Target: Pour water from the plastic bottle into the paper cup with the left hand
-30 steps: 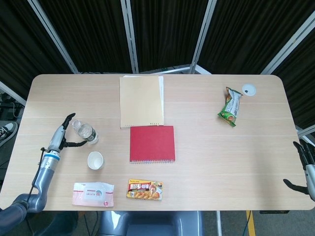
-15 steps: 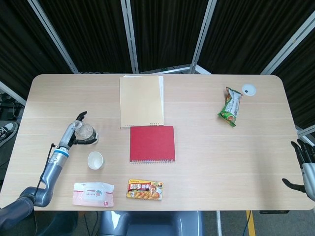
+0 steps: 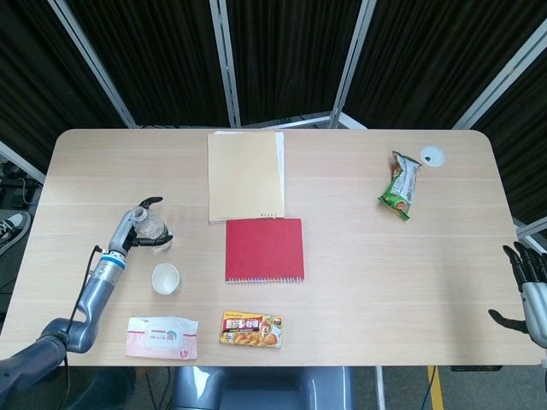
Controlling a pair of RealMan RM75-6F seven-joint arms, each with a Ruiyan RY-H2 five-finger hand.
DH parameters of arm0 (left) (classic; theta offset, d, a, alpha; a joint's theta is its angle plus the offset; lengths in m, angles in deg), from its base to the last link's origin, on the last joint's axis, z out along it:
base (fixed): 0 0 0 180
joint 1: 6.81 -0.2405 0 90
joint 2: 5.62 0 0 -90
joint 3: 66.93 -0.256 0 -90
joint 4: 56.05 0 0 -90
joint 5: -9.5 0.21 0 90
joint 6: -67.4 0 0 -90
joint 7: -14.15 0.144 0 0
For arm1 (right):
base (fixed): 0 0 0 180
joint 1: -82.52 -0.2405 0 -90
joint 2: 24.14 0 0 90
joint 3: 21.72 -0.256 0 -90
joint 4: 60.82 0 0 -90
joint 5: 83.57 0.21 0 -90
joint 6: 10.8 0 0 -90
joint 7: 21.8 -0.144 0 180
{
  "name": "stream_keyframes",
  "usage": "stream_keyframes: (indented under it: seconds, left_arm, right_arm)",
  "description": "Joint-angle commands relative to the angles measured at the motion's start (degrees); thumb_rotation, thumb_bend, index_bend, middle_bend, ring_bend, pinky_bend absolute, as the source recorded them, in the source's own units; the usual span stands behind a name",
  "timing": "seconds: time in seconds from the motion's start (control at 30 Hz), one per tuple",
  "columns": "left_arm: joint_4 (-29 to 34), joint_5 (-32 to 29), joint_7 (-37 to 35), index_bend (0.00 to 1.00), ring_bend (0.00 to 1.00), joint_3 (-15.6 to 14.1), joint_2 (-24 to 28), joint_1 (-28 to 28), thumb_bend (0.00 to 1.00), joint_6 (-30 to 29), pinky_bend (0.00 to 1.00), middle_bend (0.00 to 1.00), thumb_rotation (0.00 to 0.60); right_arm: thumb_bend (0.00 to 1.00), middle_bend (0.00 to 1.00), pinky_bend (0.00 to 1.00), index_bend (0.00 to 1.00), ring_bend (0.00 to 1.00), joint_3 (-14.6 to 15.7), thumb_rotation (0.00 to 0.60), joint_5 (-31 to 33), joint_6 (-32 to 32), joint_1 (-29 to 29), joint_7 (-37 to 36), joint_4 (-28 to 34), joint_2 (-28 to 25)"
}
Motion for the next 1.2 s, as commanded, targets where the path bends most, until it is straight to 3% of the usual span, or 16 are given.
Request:
stream_keyframes:
  seconds: [0.03, 0.23, 0.43, 0.9, 1.07, 1.2]
  left_arm:
    - [-0.22, -0.01, -0.31, 0.29, 0.03, -0.07, -0.1, 0.39, 0.26, 0.5, 0.04, 0.22, 0.6]
    - [-0.32, 0.18, -1.53, 0.48, 0.21, -0.37, -0.27, 0.85, 0.47, 1.06, 0.24, 0.41, 0.6]
    - [0.42, 0.34, -0.22, 0.52, 0.33, 0.01, -0.09, 1.16, 0.61, -0.83, 0.35, 0.47, 0.6]
    - [12.53, 2.11, 10.25, 0.56, 0.36, -0.62, 13.27, 3.24, 0.62, -0.03, 0.37, 0.5, 0.6]
    - [15.7, 5.6, 18.78, 0.56, 0.36, -6.26, 20.81, 2.74, 0.62, 3.03, 0.37, 0.5, 0.6]
    - [15.1, 6.13, 21.26, 0.56, 0.36, -7.82, 21.57, 2.26, 0.62, 3.42, 0.37, 0.5, 0.6]
  right_arm:
    - [0.0, 0.0, 0.0, 0.0, 0.0, -0.01, 0.6, 0.02, -0.01, -0.01, -0.03, 0.02, -0.03]
    - [0.0, 0.0, 0.0, 0.0, 0.0, 0.03, 0.6, 0.04, 0.09, 0.07, -0.12, 0.08, -0.1]
    - [0.0, 0.0, 0.0, 0.0, 0.0, 0.1, 0.6, -0.02, 0.09, 0.08, -0.19, 0.16, -0.14]
    - [0.0, 0.0, 0.0, 0.0, 0.0, 0.21, 0.6, -0.58, 0.84, 0.31, -0.14, 0.51, -0.35]
    - [0.0, 0.0, 0.0, 0.0, 0.0, 0.59, 0.6, -1.05, 1.44, 0.7, 0.77, 1.13, -0.33]
    - [0.0, 0.0, 0.0, 0.0, 0.0, 0.7, 0.6, -1.11, 1.5, 0.78, 1.11, 1.39, -0.31]
